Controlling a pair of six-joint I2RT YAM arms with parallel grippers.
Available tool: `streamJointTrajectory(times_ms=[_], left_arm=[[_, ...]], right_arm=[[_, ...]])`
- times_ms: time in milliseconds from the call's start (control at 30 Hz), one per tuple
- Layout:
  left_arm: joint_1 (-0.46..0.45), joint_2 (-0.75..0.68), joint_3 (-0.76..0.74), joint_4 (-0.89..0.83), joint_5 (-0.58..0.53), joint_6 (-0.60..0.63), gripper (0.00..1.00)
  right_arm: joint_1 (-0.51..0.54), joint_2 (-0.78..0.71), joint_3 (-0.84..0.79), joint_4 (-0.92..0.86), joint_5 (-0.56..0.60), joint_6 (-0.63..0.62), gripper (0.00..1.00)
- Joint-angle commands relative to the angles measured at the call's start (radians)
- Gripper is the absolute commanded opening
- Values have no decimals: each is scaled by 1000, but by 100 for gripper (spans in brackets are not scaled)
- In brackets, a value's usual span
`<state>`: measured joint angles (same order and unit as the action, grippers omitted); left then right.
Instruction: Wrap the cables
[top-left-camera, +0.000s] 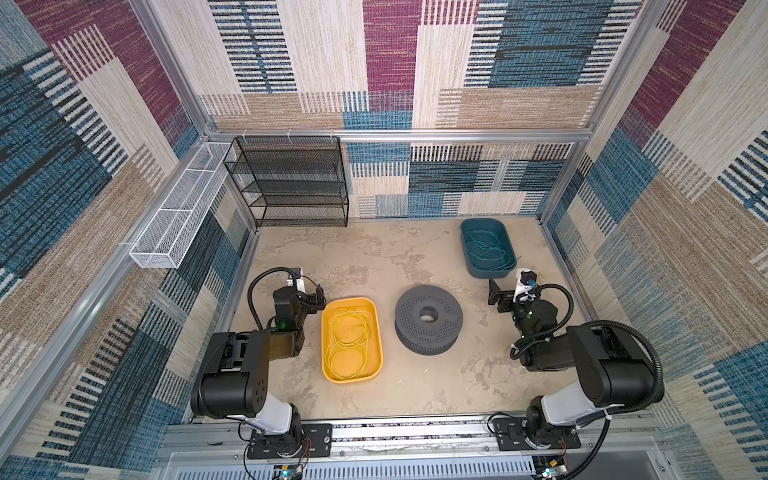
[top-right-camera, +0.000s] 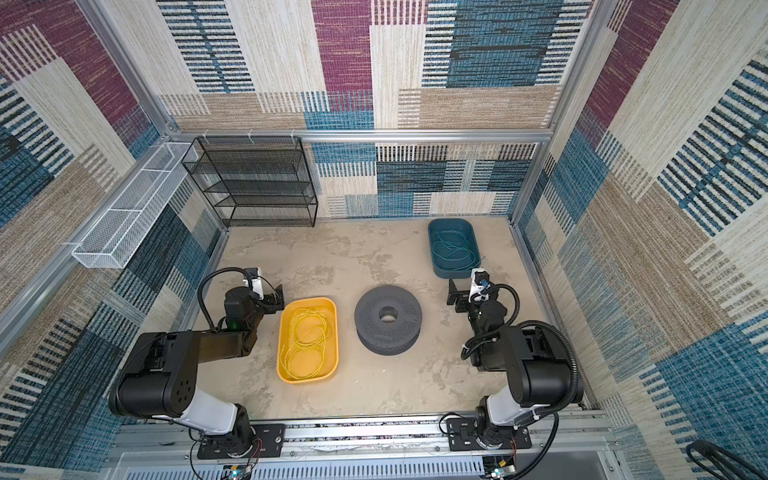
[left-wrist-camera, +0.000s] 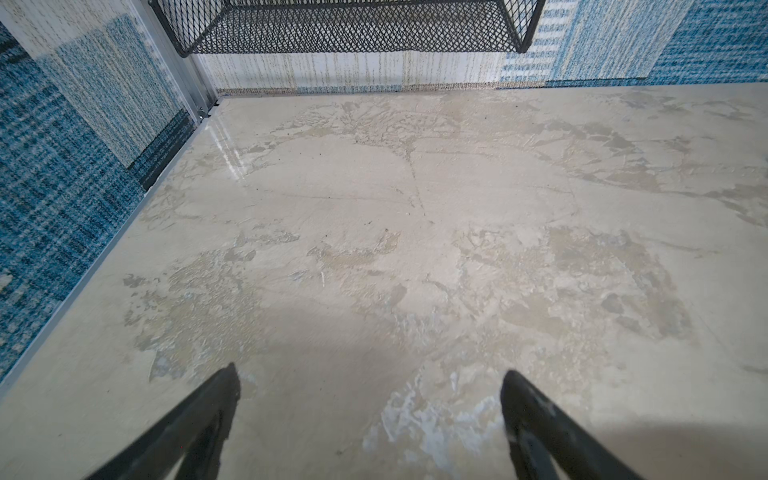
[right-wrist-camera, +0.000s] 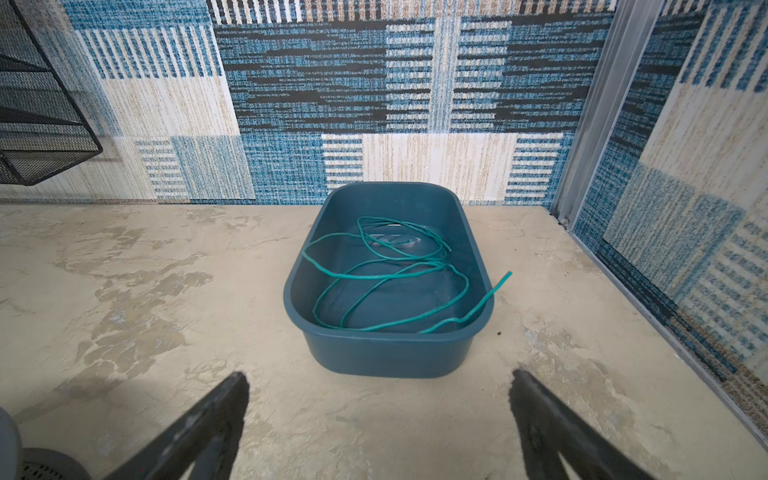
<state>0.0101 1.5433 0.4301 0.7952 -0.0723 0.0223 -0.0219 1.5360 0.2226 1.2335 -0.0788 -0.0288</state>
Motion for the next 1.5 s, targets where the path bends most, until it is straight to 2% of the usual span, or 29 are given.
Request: streamJointTrajectory(times_ms=[0,600,700,733,833,933,1033,1067,1133,1167,1200,1233,1267,1300,1367,1400,1467], left_arm=[[1,-2,2,10,8,-14,99],[-1,-6,-4,23,9,-13,99],[-1,-87,-2,-42,-12,-19,100],[-1,-122,11,-95,-30,-27,100],[-1,-243,50,-258,-22,-16,100],[-1,-378,97,-387,-29,-27,99],[-1,-501,213,-583,-46,-130,100],[-2,-539,281,-701,-70,-233,100],[1,-602,435,-1045,-107,-511,99],[1,-629,512,-1219,-75,-584,99],[4,-657,537,-1295,-49,-602,100],[4,-685,509,-1296,-54,-688,100],[4,-732,445,-1301,-85,-818,99],[11,-786,387,-1308,-70,-911,99],[18,-881,276,-1198,68,-876,97],[19,-907,258,-1227,103,-892,87],[19,-891,280,-1347,187,-873,81]], right_arm=[[0,-4,0,27,-1,-5,99],[0,-3,2,24,-6,-2,99],[0,-13,4,14,16,0,99],[3,-33,18,-23,35,6,99],[16,-139,149,-327,67,5,99],[32,-246,236,-505,83,3,99],[78,-318,444,-856,170,49,99],[98,-328,538,-993,198,106,99],[109,-335,698,-1239,181,247,99],[109,-337,745,-1318,138,314,99],[108,-348,752,-1369,158,471,99],[93,-362,730,-1420,165,618,99],[55,-382,679,-1390,47,652,99],[44,-402,634,-1352,-47,639,98],[49,-410,615,-1386,-135,593,85],[59,-400,628,-1442,-148,570,77],[109,-397,639,-1517,-145,513,69]])
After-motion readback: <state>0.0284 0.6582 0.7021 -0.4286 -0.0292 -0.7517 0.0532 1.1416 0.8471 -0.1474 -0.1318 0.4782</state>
